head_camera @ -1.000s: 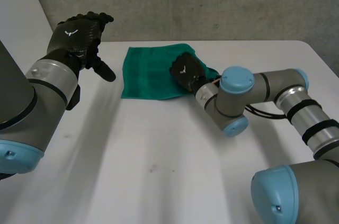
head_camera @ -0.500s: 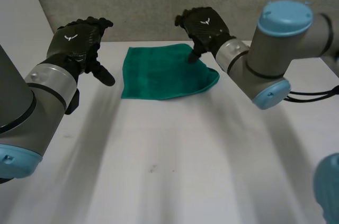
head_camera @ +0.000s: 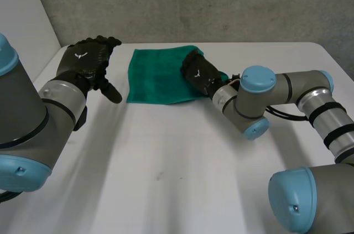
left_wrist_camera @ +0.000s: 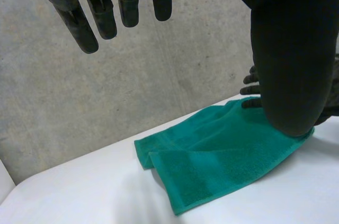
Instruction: Fold the towel.
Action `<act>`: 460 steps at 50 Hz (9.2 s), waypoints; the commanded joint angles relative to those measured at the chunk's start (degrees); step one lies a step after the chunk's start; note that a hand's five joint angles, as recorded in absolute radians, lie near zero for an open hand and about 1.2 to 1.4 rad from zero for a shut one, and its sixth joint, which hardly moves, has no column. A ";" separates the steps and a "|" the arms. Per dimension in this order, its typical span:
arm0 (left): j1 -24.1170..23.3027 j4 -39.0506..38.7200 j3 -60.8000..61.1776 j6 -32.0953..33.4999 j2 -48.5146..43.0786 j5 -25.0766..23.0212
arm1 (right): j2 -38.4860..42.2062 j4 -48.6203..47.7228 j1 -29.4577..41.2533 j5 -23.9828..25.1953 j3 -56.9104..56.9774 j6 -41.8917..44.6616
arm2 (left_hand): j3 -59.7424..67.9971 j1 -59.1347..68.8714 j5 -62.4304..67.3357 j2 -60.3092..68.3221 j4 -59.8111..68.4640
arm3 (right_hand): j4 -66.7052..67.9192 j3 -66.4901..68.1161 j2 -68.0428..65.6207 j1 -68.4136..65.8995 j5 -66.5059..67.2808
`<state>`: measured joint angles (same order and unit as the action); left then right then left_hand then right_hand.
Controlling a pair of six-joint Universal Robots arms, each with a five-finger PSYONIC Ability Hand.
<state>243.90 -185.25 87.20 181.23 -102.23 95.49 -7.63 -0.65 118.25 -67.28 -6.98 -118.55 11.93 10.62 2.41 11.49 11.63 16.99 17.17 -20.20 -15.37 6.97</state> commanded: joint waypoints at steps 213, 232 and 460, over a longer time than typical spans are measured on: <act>1.40 1.91 0.33 1.14 11.80 7.53 | -67.95 9.08 -6.81 -5.14 -67.91 -50.48 | 68.07 69.38 67.59 68.51 68.37 | 63.01 62.83 -59.80 -64.63 63.03; 0.43 11.14 1.04 3.51 -9.74 -2.06 | -52.97 26.31 -3.02 -13.47 -62.83 -26.13 | 68.07 69.38 67.59 68.51 68.37 | 63.01 62.83 -59.80 -64.63 63.03; 6.50 -13.47 -30.16 28.66 -6.67 -1.00 | -67.32 -14.87 -16.12 -17.97 -47.23 -34.55 | 68.07 69.38 67.59 68.51 68.37 | 63.01 62.83 -59.80 -64.63 63.03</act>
<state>250.84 -182.76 57.19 213.11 -115.02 94.13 -66.42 2.86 102.97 -84.80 -50.98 -145.47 68.13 64.74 55.34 68.54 68.30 68.12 67.49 -66.92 -56.22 56.67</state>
